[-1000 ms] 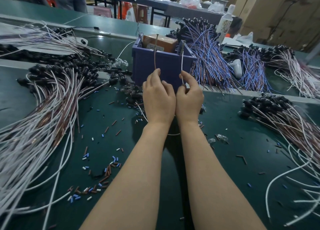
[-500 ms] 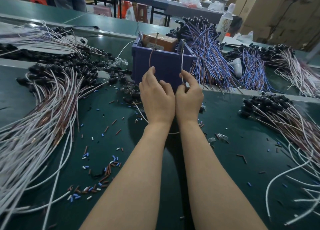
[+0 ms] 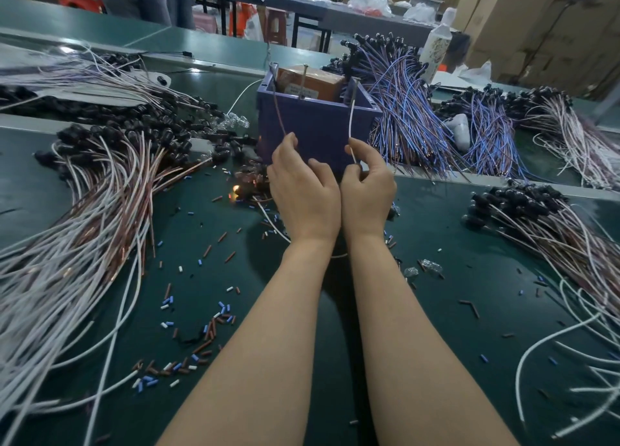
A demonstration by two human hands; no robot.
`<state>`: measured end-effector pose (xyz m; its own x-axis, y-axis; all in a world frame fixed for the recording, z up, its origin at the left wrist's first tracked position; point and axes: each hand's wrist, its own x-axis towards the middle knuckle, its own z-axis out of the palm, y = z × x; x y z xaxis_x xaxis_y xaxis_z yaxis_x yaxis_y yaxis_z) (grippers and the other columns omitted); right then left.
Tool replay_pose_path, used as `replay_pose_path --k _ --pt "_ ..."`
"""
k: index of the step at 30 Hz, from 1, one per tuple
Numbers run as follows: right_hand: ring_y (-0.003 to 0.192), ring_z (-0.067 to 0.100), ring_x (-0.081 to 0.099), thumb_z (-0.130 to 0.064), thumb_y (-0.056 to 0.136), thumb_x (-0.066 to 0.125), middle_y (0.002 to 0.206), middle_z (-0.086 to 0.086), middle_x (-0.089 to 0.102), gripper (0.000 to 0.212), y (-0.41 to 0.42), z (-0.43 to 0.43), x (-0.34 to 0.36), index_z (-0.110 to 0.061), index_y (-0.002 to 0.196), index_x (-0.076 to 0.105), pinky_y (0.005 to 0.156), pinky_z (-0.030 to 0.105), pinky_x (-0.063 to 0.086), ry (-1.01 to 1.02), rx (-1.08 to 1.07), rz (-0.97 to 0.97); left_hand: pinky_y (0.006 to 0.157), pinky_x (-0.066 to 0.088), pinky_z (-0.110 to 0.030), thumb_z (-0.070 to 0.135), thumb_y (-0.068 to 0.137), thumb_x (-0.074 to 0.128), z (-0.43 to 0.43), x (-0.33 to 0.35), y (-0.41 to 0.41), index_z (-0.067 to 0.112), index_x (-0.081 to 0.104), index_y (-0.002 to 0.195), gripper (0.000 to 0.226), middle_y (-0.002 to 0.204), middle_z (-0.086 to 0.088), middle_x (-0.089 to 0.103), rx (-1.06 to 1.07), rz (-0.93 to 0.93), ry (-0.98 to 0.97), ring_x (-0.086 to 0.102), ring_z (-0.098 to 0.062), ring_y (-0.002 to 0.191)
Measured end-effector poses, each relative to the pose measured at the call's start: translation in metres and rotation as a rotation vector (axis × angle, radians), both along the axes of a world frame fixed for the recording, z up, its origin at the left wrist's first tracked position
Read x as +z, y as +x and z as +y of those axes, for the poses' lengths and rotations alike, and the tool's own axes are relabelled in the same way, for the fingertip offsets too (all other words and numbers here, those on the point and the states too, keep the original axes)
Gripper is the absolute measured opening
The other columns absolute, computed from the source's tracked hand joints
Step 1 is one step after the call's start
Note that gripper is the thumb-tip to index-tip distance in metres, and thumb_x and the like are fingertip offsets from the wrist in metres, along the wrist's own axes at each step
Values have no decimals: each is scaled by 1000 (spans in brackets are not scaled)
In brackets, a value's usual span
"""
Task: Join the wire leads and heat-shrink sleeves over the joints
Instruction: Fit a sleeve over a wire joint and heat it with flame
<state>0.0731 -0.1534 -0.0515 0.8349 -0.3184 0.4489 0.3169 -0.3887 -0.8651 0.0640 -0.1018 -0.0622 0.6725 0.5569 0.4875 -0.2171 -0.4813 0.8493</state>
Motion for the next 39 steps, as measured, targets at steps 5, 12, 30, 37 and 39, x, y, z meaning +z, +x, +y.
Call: replay_pose_path --k 5,12,30,37,39 --pt "98 3 54 7 86 46 113 7 68 38 1 0 -1 -7 117 65 91 17 43 -1 -1 -11 98 37 -33 8 93 44 0 0 1 0 43 133 42 131 -11 52 -3 17 14 48 -26 113" --pt "98 3 54 7 86 46 112 6 68 38 3 -1 -2 -6 117 65 85 7 39 -12 -7 -13 100 37 -37 11 95 42 2 1 3 4 49 131 37 126 -9 57 -93 88 11 47 -24 115" --pt "98 7 58 6 85 46 110 5 69 39 0 1 0 -8 115 66 92 20 44 8 -17 -1 99 38 -32 11 96 42 2 2 2 3 53 125 32 122 -9 59 -141 80 11 48 -22 115" --pt "92 10 56 -8 94 46 107 5 60 27 2 -6 4 -8 120 56 79 9 40 130 -175 -57 68 50 -39 21 98 40 2 1 -2 12 49 96 13 80 -8 68 -168 132 8 63 -29 75" --pt "116 20 46 -7 92 48 127 9 52 32 0 -9 8 -7 123 57 101 25 34 41 -319 -108 67 49 -39 21 98 40 2 1 -4 13 47 94 12 76 -5 66 -129 126 -2 64 -29 73"
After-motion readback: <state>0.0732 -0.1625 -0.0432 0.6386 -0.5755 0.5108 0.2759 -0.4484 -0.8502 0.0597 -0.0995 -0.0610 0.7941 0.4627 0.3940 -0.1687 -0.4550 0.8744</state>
